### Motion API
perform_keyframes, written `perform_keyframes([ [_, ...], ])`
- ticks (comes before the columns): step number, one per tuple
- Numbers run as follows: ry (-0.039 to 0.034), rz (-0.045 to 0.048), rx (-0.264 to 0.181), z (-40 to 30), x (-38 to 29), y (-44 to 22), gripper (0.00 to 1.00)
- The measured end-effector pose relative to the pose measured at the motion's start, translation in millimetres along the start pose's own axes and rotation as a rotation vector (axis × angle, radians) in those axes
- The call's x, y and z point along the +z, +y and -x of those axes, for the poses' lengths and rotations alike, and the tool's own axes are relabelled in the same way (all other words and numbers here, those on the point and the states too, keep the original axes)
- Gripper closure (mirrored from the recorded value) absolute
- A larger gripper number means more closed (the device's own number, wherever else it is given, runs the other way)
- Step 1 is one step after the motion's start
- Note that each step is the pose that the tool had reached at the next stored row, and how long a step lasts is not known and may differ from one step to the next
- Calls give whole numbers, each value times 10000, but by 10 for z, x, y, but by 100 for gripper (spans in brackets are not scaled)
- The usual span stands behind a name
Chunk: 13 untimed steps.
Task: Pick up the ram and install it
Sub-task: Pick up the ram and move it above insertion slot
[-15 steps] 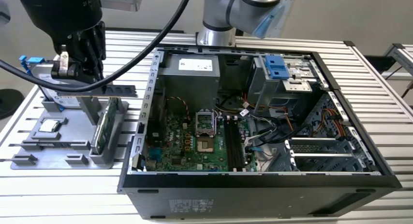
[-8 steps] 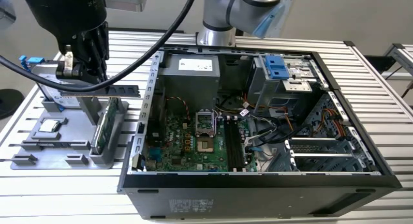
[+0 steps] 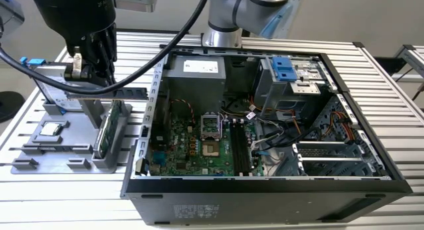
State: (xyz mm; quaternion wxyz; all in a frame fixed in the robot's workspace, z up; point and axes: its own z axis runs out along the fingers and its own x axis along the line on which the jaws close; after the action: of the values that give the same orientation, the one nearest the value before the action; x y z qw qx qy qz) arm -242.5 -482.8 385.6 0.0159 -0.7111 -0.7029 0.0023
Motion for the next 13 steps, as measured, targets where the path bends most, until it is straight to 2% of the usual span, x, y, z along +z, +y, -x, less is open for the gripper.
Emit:
perform_keyframes([
  [13, 1, 0, 0, -1, -2, 102, 100],
])
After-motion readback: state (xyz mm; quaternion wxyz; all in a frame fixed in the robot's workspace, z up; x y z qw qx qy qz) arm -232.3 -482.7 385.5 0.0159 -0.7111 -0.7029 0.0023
